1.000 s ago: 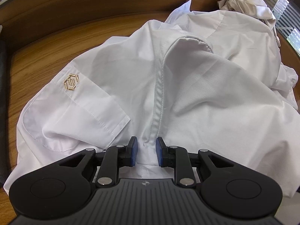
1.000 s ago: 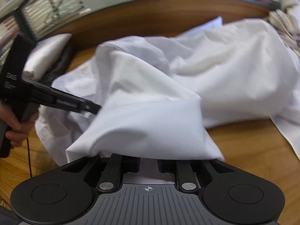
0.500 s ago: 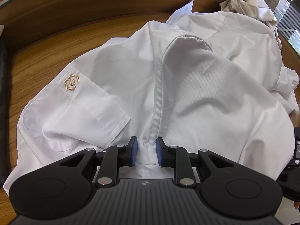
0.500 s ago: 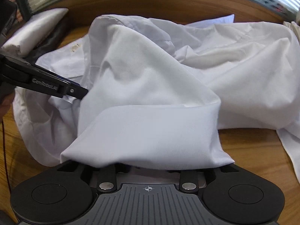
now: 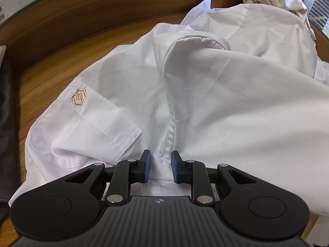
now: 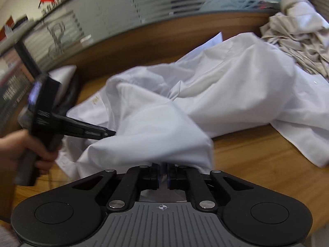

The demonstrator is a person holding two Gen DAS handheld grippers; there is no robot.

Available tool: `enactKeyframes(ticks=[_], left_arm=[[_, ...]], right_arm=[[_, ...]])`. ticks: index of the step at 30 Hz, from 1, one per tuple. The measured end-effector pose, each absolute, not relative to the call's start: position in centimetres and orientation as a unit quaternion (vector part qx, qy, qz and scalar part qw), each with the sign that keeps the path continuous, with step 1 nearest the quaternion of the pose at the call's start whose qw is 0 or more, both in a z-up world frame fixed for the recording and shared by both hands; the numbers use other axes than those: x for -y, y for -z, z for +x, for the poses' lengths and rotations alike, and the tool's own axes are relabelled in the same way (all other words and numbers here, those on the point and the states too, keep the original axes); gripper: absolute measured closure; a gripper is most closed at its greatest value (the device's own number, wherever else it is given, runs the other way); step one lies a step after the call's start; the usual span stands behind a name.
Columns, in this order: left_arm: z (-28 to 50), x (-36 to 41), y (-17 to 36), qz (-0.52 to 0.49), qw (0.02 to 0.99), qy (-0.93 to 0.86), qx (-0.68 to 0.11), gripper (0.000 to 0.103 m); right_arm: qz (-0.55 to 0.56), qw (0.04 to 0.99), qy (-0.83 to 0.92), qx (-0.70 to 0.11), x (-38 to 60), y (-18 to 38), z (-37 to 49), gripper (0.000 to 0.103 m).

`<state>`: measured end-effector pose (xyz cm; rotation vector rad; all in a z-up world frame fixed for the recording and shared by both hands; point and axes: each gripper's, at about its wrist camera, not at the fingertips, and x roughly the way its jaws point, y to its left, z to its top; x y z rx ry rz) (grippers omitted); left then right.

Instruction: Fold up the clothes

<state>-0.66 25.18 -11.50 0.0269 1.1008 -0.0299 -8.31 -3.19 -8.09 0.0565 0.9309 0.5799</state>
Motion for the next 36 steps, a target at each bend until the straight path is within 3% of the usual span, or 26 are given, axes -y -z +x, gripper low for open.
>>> enactKeyframes(ticks=[17,28,36], left_arm=[[0.0,-25.0,11.6,0.024,0.850,-0.015,-0.526,0.069],[-0.7,-24.8,11.5,0.045,0.855,-0.022,-0.515,0.067],[-1.4,-26.7,9.0,-0.007,0.865,0.000,-0.502,0.067]], right_arm=[[0.078,0.862,-0.255,-0.432,10.1,2.7,-17.6,0.095],[0.107,0.870,-0.197,-0.439,12.5,2.4,-22.2,0.101],[0.127,0.873,-0.157,-0.443,14.4,3.6,-21.6,0.101]])
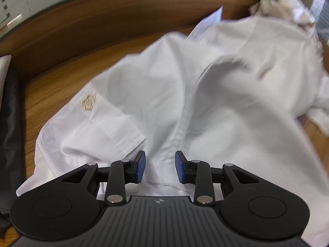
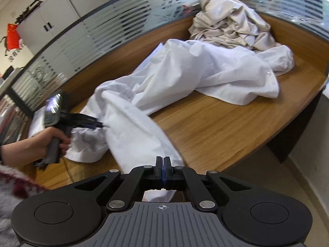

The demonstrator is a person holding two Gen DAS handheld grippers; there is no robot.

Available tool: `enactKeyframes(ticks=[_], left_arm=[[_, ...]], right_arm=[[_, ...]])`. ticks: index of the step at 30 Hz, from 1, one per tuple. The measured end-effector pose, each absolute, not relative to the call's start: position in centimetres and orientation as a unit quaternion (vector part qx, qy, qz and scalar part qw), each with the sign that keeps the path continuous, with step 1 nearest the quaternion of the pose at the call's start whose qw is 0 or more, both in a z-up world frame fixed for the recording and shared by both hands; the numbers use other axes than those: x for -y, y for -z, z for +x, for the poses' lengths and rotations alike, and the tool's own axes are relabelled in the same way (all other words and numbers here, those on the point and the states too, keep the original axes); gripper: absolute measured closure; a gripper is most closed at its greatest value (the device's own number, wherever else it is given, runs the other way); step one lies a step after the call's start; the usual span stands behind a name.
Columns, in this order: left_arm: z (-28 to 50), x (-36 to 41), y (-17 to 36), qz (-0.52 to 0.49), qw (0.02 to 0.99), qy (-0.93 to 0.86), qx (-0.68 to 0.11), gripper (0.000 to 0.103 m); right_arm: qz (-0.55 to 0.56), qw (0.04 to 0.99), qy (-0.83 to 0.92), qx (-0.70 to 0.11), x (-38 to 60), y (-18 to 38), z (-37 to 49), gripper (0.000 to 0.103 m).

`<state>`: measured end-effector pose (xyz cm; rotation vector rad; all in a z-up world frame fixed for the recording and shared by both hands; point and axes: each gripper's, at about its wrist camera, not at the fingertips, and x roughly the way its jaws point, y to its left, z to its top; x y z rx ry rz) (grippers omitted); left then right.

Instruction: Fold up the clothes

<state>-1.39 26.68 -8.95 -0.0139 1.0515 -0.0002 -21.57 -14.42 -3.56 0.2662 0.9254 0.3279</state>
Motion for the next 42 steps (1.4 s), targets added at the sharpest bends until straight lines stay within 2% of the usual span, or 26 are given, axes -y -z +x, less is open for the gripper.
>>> enactKeyframes(ticks=[7,9,12,15,16,23,25,26,27,31,37,42], left_arm=[[-4.0,-24.3,4.3,-0.003,0.878,0.070,-0.474,0.056],[-4.7,-23.2,3.4,0.000,0.880,0.086,-0.467,0.052],[-5.5,-21.6,2.6,0.010,0.879,0.103,-0.465,0.050],[-6.9,-20.1,1.9,0.019,0.877,0.127,-0.463,0.047],[-7.3,-19.6,1.8,0.019,0.876,0.133,-0.462,0.046],[-8.5,-17.2,1.8,-0.001,0.859,0.177,-0.481,0.045],[-8.8,-16.7,1.7,-0.016,0.850,0.196,-0.488,0.045],[-9.0,-16.3,1.6,-0.021,0.846,0.206,-0.492,0.045],[-9.1,-16.0,1.5,-0.024,0.841,0.214,-0.496,0.045],[-9.6,-15.1,1.3,-0.047,0.821,0.248,-0.512,0.044],[-9.5,-14.3,1.0,-0.107,0.786,0.286,-0.538,0.041],[-9.5,-13.6,0.4,-0.092,0.776,0.309,-0.542,0.039]], right_arm=[[0.140,0.863,-0.149,-0.462,13.8,7.5,-20.4,0.098],[0.146,0.859,-0.147,-0.468,13.6,8.6,-20.2,0.093],[0.154,0.855,-0.144,-0.475,13.2,10.1,-19.7,0.074],[0.160,0.852,-0.140,-0.479,12.9,11.2,-19.4,0.064],[0.162,0.851,-0.139,-0.480,12.8,11.6,-19.4,0.064],[0.172,0.837,-0.148,-0.497,11.6,13.6,-18.9,0.066],[0.172,0.840,-0.153,-0.491,11.2,13.3,-18.8,0.077],[0.171,0.843,-0.157,-0.486,11.0,13.0,-18.8,0.092],[0.170,0.846,-0.160,-0.480,10.8,12.7,-18.8,0.100],[0.152,0.866,-0.187,-0.439,9.6,10.1,-19.0,0.100],[0.064,0.886,-0.257,-0.380,5.9,6.2,-19.4,0.100],[0.005,0.886,-0.295,-0.357,3.4,5.0,-19.6,0.100]])
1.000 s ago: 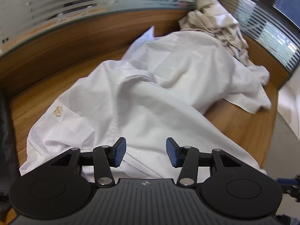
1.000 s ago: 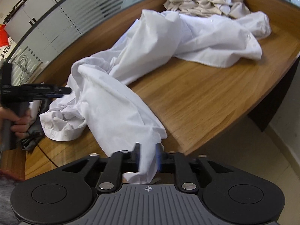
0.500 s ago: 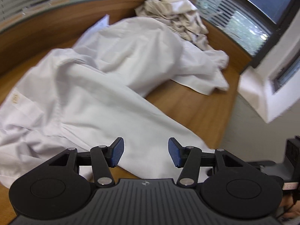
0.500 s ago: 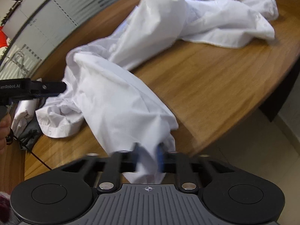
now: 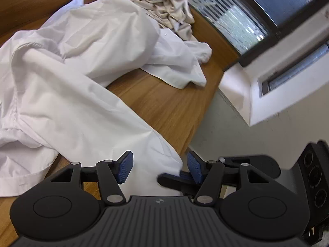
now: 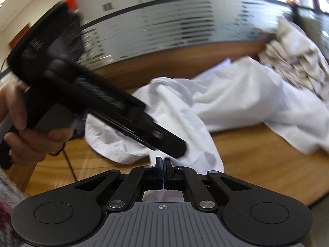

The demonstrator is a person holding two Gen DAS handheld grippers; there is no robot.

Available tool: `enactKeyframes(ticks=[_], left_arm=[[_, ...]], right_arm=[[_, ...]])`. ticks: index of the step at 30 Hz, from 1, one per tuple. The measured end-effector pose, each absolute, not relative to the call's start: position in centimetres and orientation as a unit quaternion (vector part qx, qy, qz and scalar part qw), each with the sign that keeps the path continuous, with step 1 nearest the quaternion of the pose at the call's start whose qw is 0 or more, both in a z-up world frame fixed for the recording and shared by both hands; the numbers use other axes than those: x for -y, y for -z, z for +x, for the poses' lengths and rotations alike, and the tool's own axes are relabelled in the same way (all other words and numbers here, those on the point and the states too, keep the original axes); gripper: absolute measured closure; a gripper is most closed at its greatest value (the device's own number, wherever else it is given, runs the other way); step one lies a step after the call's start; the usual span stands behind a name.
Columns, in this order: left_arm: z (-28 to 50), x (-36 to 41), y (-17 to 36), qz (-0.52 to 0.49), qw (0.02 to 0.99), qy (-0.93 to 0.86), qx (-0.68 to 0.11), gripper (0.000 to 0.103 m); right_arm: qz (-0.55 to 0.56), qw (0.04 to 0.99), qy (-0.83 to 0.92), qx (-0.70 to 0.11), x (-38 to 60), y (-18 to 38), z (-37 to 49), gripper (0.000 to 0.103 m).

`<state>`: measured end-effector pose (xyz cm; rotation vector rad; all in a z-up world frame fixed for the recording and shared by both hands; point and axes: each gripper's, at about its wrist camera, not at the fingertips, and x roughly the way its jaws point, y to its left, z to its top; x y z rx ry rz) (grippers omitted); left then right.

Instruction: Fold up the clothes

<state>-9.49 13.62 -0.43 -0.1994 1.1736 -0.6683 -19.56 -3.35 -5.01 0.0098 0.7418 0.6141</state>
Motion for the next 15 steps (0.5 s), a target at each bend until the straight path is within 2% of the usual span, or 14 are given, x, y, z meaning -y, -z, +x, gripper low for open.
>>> enactKeyframes(ticks=[5,15], left_arm=[[-10.0,-15.4,-0.7,-0.112,0.781,0.320,-0.525,0.037],[-12.4,-16.4,-1.1,-0.068,0.790,0.341,-0.505,0.034]], right_arm=[[0.024,0.886,-0.289,-0.361,3.7,5.1,-18.7,0.100],[0.208,0.832,-0.305,-0.413,8.0,5.5,-14.5,0.100]])
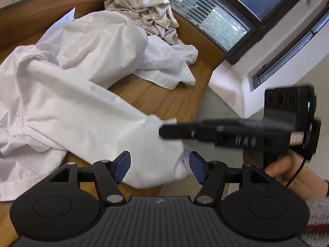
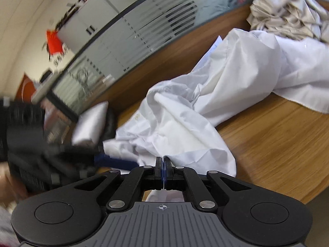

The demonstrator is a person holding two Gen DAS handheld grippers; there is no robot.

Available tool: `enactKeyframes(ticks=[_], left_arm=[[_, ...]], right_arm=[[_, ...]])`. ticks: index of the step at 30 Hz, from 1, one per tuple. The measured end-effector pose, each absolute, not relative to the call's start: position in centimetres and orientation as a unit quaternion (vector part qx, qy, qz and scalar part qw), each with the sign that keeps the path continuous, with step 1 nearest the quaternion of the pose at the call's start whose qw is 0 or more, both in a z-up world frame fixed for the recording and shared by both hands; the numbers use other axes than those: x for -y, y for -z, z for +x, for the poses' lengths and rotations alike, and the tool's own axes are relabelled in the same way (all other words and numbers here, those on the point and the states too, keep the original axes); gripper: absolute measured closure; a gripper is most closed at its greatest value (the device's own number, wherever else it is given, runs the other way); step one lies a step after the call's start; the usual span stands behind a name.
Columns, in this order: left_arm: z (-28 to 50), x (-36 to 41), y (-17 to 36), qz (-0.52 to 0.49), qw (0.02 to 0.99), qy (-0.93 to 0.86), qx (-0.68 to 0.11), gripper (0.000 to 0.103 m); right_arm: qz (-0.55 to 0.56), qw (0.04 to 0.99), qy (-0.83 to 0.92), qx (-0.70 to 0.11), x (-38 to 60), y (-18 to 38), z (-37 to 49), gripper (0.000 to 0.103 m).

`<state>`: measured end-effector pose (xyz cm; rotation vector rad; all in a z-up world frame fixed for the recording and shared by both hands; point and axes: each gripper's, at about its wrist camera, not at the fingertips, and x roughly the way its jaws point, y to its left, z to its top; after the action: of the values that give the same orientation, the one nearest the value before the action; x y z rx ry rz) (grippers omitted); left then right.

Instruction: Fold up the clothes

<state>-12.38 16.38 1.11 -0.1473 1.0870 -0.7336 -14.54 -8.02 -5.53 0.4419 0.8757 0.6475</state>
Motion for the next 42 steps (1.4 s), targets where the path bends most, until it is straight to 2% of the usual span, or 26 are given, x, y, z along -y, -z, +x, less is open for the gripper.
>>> enactKeyframes(ticks=[7,8,9,12,15,18,20,22,27,28,34,40,42], left_arm=[[-12.4,-13.2,-0.9,-0.018,0.822,0.311,-0.476,0.036],[-12.3,-12.8,-0.7,-0.003,0.829,0.296,-0.474,0.048],[-12.1,-12.7,-0.6,0.000,0.834,0.283,-0.474,0.069],[-11.6,-13.0,-0.1,-0.008,0.842,0.254,-0.476,0.087],[-11.0,-14.2,0.2,-0.025,0.846,0.228,-0.481,0.094],[-10.6,-15.7,0.5,-0.053,0.840,0.223,-0.493,0.095],[-10.5,-16.4,0.6,-0.064,0.837,0.222,-0.497,0.095],[-10.6,-16.8,0.7,-0.065,0.835,0.221,-0.499,0.095],[-11.1,-16.1,1.3,-0.064,0.829,0.230,-0.506,0.095],[-11.2,-15.9,1.3,-0.060,0.830,0.230,-0.504,0.094],[-11.7,-15.8,1.1,-0.027,0.850,0.192,-0.489,0.099],[-11.3,-16.0,1.4,-0.038,0.845,0.199,-0.496,0.099],[-11.3,-15.8,1.3,-0.035,0.840,0.217,-0.496,0.099]], right_arm=[[0.228,0.810,-0.327,-0.431,7.7,4.5,-12.4,0.100],[0.231,0.808,-0.330,-0.430,7.6,4.4,-12.3,0.100],[0.234,0.807,-0.332,-0.428,7.5,4.2,-12.3,0.100],[0.226,0.811,-0.326,-0.430,7.1,4.0,-12.3,0.098],[0.240,0.812,-0.314,-0.430,7.9,4.0,-12.7,0.096],[0.242,0.824,-0.286,-0.425,9.3,3.8,-13.6,0.092],[0.230,0.836,-0.259,-0.426,9.9,3.9,-14.4,0.082],[0.199,0.847,-0.238,-0.431,9.6,4.1,-15.2,0.078],[0.110,0.856,-0.235,-0.446,6.9,4.8,-16.4,0.048],[0.096,0.857,-0.238,-0.447,6.2,4.9,-16.4,0.046],[0.022,0.882,-0.147,-0.447,4.4,6.8,-15.9,0.047],[0.070,0.880,-0.106,-0.458,6.8,7.8,-15.8,0.048],[0.066,0.879,-0.109,-0.460,6.8,7.2,-16.2,0.053]])
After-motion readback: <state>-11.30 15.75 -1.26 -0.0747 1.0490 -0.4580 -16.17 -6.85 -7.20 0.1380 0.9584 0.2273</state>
